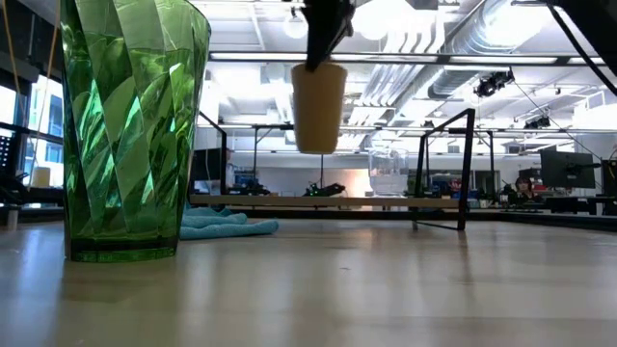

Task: Stack small to large cups/mugs on shelf
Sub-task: Put the orange cup on the shelf

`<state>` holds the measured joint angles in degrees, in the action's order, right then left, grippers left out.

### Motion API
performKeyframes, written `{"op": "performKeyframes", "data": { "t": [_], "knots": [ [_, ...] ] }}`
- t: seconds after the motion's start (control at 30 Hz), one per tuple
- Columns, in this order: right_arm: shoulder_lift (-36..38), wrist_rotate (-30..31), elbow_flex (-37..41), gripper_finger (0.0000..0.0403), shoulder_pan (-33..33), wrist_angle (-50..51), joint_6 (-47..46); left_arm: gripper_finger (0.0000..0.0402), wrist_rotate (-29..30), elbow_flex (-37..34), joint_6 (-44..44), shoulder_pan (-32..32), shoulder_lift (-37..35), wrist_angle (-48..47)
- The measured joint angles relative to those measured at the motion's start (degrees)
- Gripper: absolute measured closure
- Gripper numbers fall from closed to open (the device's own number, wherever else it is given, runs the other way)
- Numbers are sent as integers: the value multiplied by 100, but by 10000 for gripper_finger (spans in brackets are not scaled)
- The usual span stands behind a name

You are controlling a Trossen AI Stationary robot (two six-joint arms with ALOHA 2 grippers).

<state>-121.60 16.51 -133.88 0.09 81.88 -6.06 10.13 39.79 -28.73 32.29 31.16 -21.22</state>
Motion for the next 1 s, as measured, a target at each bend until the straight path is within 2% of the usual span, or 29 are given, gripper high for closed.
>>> {"op": "performKeyframes", "data": {
  "t": [0.33, 0.67, 1.0],
  "knots": [
    [-1, -145, 116, 403, -596, -544, 312, 259, 0, 0, -2, -1, 0, -1],
    [0, -582, 665, 403, -819, -1006, 451, 259, 2, 0, -4, -2, -2, -89],
    [0, -590, 833, 403, -1075, -1207, 504, 259, 2, 0, -7, -2, 0, -91]
  ]
}}
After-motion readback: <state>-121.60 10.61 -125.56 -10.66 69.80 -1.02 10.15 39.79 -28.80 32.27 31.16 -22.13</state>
